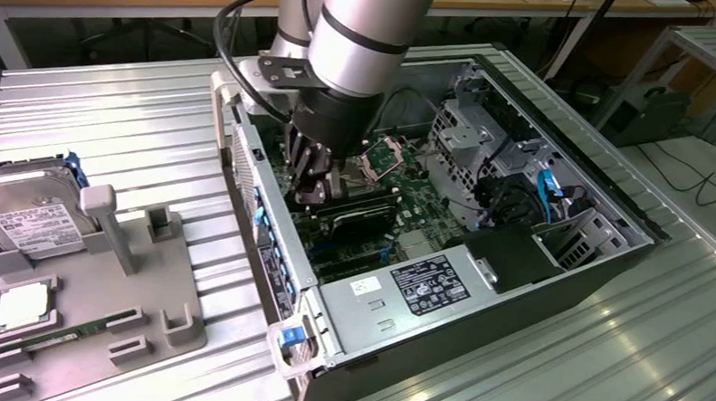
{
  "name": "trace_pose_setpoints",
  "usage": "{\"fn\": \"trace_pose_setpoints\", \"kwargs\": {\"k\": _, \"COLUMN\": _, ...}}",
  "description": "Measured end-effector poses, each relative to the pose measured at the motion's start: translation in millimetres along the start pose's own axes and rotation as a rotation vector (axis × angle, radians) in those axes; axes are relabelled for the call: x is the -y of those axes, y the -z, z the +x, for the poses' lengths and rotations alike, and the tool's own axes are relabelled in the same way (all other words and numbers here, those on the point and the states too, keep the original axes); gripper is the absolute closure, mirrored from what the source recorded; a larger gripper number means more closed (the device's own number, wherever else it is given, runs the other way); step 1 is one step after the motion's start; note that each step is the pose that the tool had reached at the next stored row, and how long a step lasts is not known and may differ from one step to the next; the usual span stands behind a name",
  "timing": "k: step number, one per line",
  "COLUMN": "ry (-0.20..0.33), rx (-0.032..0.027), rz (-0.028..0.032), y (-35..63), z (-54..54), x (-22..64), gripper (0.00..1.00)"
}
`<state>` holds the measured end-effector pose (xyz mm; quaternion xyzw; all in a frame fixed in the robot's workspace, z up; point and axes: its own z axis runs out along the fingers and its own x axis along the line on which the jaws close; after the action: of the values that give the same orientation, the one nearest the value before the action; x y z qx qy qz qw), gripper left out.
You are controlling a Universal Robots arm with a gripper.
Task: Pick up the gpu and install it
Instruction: 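Press down on the gpu until it lock into place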
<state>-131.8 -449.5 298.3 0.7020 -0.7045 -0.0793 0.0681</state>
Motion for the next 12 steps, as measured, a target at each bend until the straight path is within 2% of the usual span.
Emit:
{"fn": "trace_pose_setpoints", "kwargs": {"k": 1, "ry": 0.0, "rx": -0.0013, "rz": -0.01, "y": -0.1, "z": 0.0, "x": 0.0, "gripper": 0.89}}
{"fn": "trace_pose_setpoints", "kwargs": {"k": 2, "ry": -0.001, "rx": -0.0034, "rz": -0.0175, "y": -0.1, "z": 0.0, "x": 0.1, "gripper": 0.89}}
{"fn": "trace_pose_setpoints", "kwargs": {"k": 8, "ry": -0.002, "rx": -0.009, "rz": -0.0495, "y": -0.8, "z": 0.1, "x": 0.5, "gripper": 0.89}}
{"fn": "trace_pose_setpoints", "kwargs": {"k": 12, "ry": -0.002, "rx": -0.0094, "rz": -0.0502, "y": 1.7, "z": 0.0, "x": 16.3, "gripper": 0.89}}
